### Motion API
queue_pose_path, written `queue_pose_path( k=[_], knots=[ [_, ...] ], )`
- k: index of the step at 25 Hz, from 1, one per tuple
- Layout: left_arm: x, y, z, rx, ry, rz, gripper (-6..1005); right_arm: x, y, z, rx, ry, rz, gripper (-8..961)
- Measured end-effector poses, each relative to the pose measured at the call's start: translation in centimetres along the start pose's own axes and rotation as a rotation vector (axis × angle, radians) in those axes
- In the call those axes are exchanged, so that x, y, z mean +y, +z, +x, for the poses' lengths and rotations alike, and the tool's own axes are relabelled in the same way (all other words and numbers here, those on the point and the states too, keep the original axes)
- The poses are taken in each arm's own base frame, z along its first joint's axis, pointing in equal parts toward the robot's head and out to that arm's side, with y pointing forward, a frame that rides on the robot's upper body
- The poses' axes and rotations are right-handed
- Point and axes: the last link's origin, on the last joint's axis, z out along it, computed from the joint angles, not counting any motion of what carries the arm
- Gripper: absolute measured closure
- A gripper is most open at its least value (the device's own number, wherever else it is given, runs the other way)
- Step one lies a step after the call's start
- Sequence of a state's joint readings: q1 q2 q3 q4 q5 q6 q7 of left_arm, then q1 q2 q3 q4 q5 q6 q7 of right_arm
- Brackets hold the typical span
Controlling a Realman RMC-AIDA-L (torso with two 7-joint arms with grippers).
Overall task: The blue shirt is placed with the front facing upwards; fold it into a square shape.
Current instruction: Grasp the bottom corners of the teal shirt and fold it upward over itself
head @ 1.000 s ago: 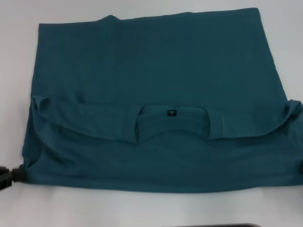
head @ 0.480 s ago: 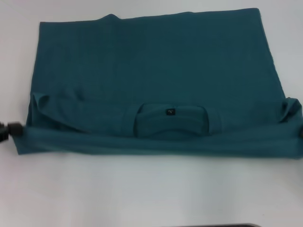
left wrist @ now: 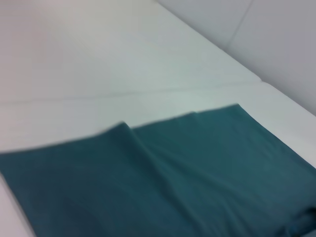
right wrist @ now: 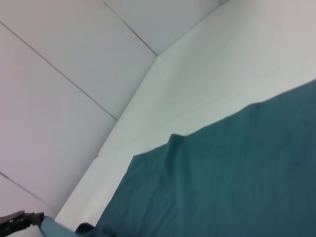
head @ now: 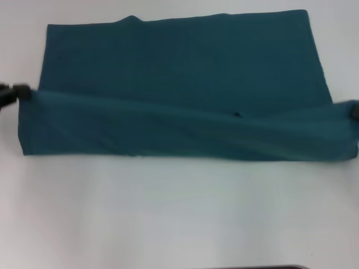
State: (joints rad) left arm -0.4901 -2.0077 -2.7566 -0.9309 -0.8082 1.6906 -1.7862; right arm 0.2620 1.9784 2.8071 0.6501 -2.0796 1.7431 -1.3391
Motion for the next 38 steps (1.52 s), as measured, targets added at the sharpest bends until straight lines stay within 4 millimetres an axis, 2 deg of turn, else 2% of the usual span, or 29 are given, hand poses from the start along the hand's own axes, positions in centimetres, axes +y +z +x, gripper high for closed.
queue_pose_path(
  k=[8, 15, 21, 33, 38],
  knots=[
    [-1.5, 2.4, 3.8, 0.055, 0.024, 0.106, 998, -0.8, 2.3, -2.9, -0.022, -0.034, 0.047, 900],
    [-2.9, 5.1, 5.6, 0.095, 0.013, 0.197, 998, -0.8, 5.5, -4.3, -0.039, -0.077, 0.068, 900],
    [-3.0, 7.4, 6.4, 0.042, 0.066, 0.233, 999, -1.1, 7.9, -5.8, -0.048, -0.114, 0.120, 900],
    [-3.4, 7.7, 6.8, 0.043, 0.077, 0.275, 999, -1.4, 10.3, -9.6, -0.067, -0.205, 0.199, 899],
    [-3.8, 7.9, 7.5, 0.058, 0.086, 0.310, 999, -1.5, 11.9, -10.3, -0.039, -0.232, 0.239, 899]
  ],
)
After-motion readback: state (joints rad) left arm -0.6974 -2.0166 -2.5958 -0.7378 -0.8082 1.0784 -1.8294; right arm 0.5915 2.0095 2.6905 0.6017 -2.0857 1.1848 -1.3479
